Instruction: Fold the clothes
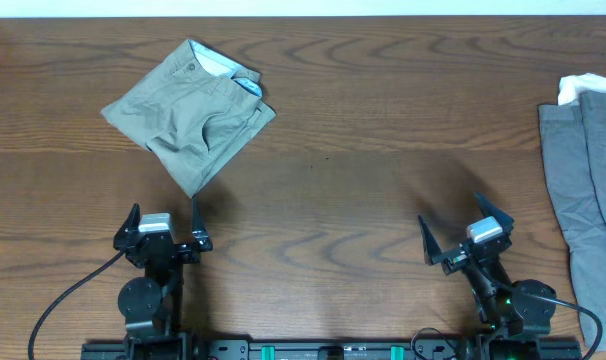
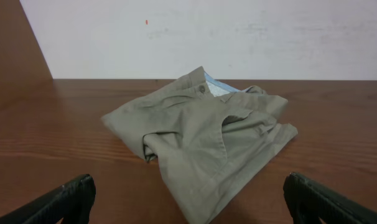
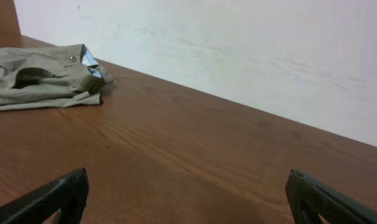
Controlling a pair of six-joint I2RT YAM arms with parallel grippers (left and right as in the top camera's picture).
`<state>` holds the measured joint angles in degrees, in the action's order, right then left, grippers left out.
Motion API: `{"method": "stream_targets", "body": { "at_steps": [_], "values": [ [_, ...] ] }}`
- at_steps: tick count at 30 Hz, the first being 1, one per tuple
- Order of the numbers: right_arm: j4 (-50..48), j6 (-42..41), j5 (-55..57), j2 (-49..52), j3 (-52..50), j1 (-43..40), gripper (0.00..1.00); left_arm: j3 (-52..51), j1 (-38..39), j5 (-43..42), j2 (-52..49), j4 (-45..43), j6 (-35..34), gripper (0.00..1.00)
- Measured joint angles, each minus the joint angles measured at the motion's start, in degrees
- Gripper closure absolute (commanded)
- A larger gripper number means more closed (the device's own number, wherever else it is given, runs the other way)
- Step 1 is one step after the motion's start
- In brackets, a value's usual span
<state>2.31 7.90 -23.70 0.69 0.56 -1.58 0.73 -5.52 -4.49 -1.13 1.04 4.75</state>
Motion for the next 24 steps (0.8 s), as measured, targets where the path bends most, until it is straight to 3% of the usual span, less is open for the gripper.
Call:
{"method": "stream_targets", "body": {
  "at_steps": [12, 20, 24],
  "values": [
    [-0.02, -0.35, -0.39, 0.00, 0.00, 0.00, 0.01, 0.00, 0.02, -0.02, -0.02, -0.02, -0.17, 0.02],
    [-3.17, -10.73, -3.93, 0.02, 0.20, 0.00, 0.01, 0.44, 0.02, -6.67, -0.07, -0.76, -5.88, 0.02],
    [-1.51, -13.18, -4.85, 2.60, 4.57, 0.00, 0.01, 4.46, 0.02, -9.18, -1.86, 3.15, -7.98, 0.02]
  ]
}}
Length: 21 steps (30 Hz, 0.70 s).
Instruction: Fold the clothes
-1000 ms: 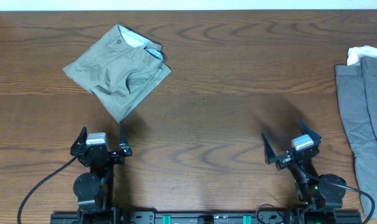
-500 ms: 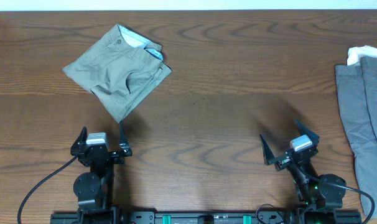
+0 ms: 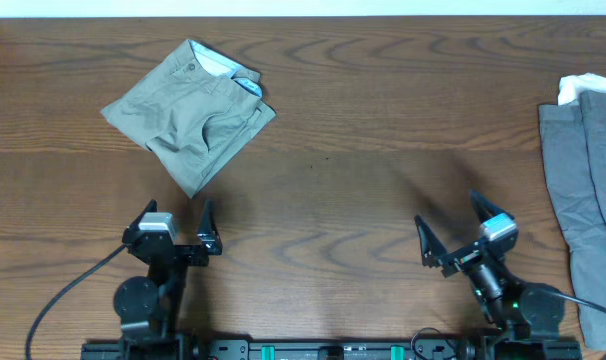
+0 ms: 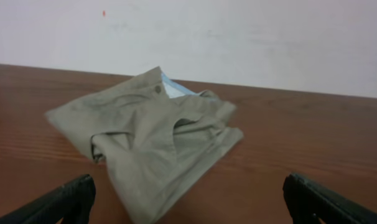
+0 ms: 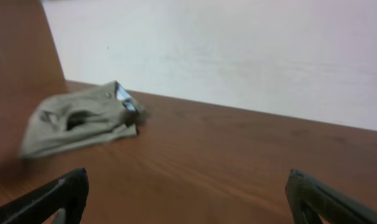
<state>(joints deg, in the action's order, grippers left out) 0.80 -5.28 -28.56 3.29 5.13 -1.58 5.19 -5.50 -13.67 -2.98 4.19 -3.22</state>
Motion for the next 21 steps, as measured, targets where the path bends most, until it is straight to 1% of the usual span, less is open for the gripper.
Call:
{"method": "stream_targets", "body": {
  "at_steps": [4, 7, 9, 14, 15, 17, 19, 21],
  "values": [
    [4.04, -1.36, 0.35, 8.28, 9.92, 0.00, 0.01, 11.69, 0.00, -0.98, -8.13, 8.46, -1.07, 0.02],
    [10.19, -2.03, 1.44, 18.75, 18.75, 0.00, 0.01, 22.47, 0.00, -1.18, -18.56, 15.87, -1.36, 0.02],
    [15.45, -2.16, 2.16, 26.03, 24.02, 0.00, 0.01, 28.98, 0.00, -1.22, -25.77, 19.96, -1.40, 0.02],
    [32.17, -2.12, 4.70, 47.19, 40.33, 0.00, 0.01, 49.27, 0.00, -1.62, -46.05, 36.59, -1.51, 0.02],
    [35.58, -1.81, 4.79, 52.26, 44.59, 0.02, 0.01, 54.64, 0.00, -1.68, -50.97, 41.05, -1.51, 0.02],
    [40.52, -1.42, 4.31, 58.69, 50.25, 0.00, 0.01, 61.90, 0.00, -1.70, -57.16, 45.97, -1.51, 0.02],
    [44.24, -0.61, 3.39, 64.19, 55.19, 0.00, 0.01, 68.46, 0.00, -1.90, -62.66, 49.33, -1.51, 0.02],
    [46.73, -0.17, 3.93, 69.05, 59.28, 0.00, 0.01, 72.67, 0.00, -2.10, -66.66, 50.53, -1.51, 0.02]
  ]
}}
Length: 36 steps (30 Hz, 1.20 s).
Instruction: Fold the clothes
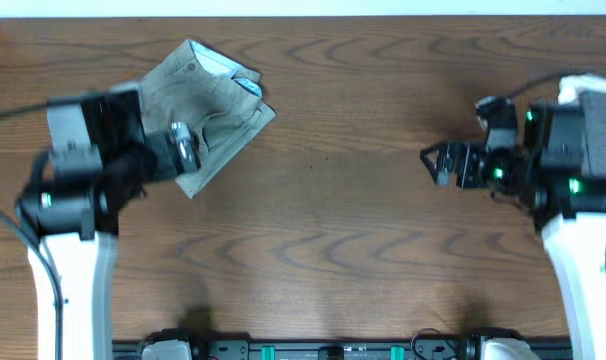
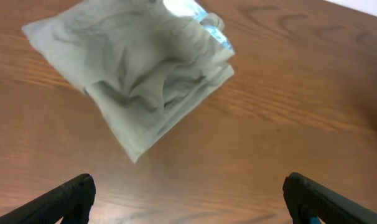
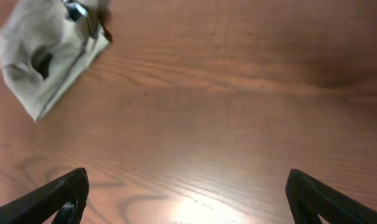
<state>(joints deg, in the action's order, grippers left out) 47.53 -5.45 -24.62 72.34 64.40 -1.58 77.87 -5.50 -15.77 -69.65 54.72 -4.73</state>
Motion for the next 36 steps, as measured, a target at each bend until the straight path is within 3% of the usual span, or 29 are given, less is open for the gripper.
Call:
{"method": "stream_targets", "body": {
  "at_steps": [6, 8, 14, 24, 36],
  "values": [
    [6.23, -4.22, 11.23, 12.79, 12.61, -3.72, 0.01, 1.68, 0.02, -4.15, -4.48, -1.03, -1.27, 0.02],
    [6.36, -6.08, 14.99, 16.74, 16.96, -6.93, 0.05, 1.68, 0.04, -5.11, -4.85, -1.53, -1.40, 0.02],
    [0.48, -11.39, 23.02, 28.30, 26.75, -18.25, 0.11, 1.68, 0.04, -6.56, -4.98, -1.90, -1.49, 0.02],
    [-12.79, -13.46, 26.08, 42.07, 27.89, -26.95, 0.12, 1.68, 0.04, -6.80, -4.98, -1.79, -1.49, 0.02],
    [-22.62, -9.44, 26.84, 49.20, 27.91, -29.62, 0.30, 1.68, 0.04, -6.82, -4.98, -1.79, -1.49, 0.02]
  ]
}}
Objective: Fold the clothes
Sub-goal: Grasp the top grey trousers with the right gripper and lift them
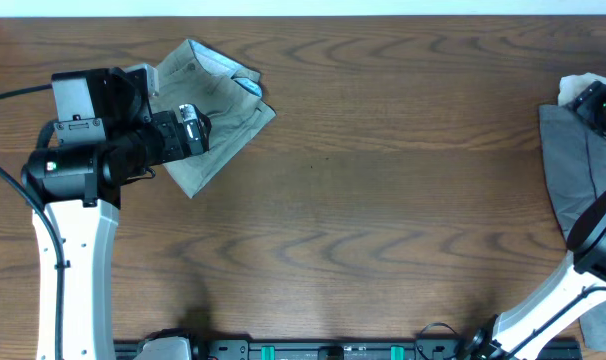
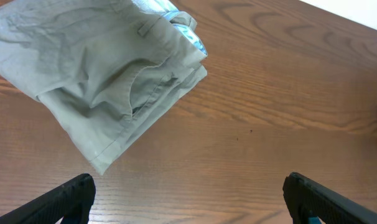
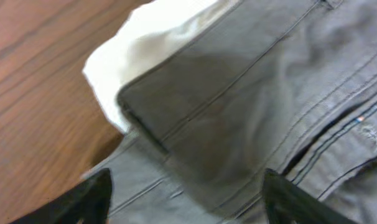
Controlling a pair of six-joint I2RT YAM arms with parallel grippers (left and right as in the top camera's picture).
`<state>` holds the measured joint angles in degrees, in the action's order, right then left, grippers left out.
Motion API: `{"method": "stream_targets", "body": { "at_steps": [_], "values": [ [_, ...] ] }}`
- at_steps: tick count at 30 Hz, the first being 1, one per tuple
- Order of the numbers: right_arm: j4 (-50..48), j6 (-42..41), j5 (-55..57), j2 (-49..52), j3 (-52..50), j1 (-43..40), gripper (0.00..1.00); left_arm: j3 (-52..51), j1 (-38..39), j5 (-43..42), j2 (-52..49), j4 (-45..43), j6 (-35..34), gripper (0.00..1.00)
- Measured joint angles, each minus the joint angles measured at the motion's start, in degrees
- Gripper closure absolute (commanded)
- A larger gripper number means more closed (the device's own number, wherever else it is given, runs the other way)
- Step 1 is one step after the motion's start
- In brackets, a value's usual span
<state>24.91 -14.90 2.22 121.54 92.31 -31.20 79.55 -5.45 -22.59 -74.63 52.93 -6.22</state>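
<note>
Folded khaki shorts (image 1: 228,105) lie at the table's far left; in the left wrist view the shorts (image 2: 95,81) fill the upper left. My left gripper (image 1: 191,132) hovers over their right near edge, open, with only bare wood between its fingertips (image 2: 188,202). A pile of grey trousers (image 1: 583,200) lies at the right edge with a white cloth (image 1: 575,86) under its far end. My right gripper (image 1: 595,100) hangs low over that far end, open; the right wrist view shows the trousers (image 3: 251,93) and white cloth (image 3: 151,43) just beyond my right gripper (image 3: 188,193).
The brown wooden table (image 1: 383,200) stretches between the two lots of clothes. The grey pile runs off the right edge of the overhead view. A black cable (image 1: 13,95) trails from the left arm.
My right gripper has gone from above bare wood right of centre to the far right, low over the grey trousers. The left gripper has shifted slightly further over the khaki shorts. Both remain open.
Both arms first rested low at the front edge, open, looking across the table, and turned a little. Then both stood raised, the left by the khaki shorts, the right over bare wood. Now the right is over the grey pile.
</note>
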Motion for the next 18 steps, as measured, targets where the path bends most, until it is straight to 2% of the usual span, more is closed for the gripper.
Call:
{"method": "stream_targets", "body": {
  "at_steps": [3, 6, 9, 11, 18],
  "values": [
    [-1.38, 0.11, 0.85, 1.68, 0.00, -0.46, 0.34, 0.00, 0.00, 0.02, 0.00, 0.09, 0.00, 0.02],
    [-2.10, 0.59, 1.25, 3.04, 0.00, -0.63, 0.46, 0.00, 0.00, 0.00, 0.00, 0.44, 0.00, 0.02],
    [-2.27, 0.96, 1.68, 3.89, 0.00, -0.74, 0.80, 0.00, 0.00, 0.00, 0.00, 0.46, 0.00, 0.02],
    [-2.21, 0.92, 1.75, 4.04, 0.00, -0.83, 0.98, 0.00, 0.00, -0.02, 0.00, 0.46, 0.00, 0.02],
    [0.57, 1.99, 0.68, 1.75, 0.07, -0.83, 0.99, 0.00, 0.00, -0.02, 0.00, 0.46, 0.00, 0.02]
  ]
}}
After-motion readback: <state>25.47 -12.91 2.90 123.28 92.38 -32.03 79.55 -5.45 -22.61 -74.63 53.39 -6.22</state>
